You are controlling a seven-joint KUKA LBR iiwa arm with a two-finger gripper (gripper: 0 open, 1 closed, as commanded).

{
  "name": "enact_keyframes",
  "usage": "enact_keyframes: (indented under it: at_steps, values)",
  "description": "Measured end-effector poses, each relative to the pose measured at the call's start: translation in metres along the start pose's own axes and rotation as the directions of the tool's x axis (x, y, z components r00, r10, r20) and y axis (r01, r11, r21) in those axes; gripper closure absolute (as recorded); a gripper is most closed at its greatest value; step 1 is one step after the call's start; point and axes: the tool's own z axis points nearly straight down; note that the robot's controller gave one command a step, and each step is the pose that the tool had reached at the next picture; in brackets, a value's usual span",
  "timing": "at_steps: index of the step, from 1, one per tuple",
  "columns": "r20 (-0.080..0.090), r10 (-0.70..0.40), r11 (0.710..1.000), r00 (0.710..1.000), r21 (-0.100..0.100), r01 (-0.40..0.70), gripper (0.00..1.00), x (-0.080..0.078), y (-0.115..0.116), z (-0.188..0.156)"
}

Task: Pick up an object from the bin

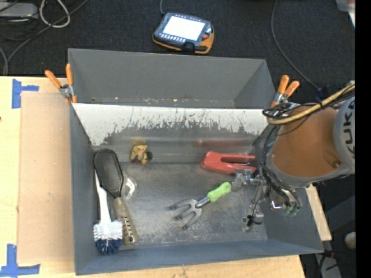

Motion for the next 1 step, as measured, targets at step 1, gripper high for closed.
enact_keyframes:
  at_steps: [1]
  values:
    - [0.006,-0.004,1.0,1.0,0.001,0.004,0.0,-0.0018,0.0004,-0.0027]
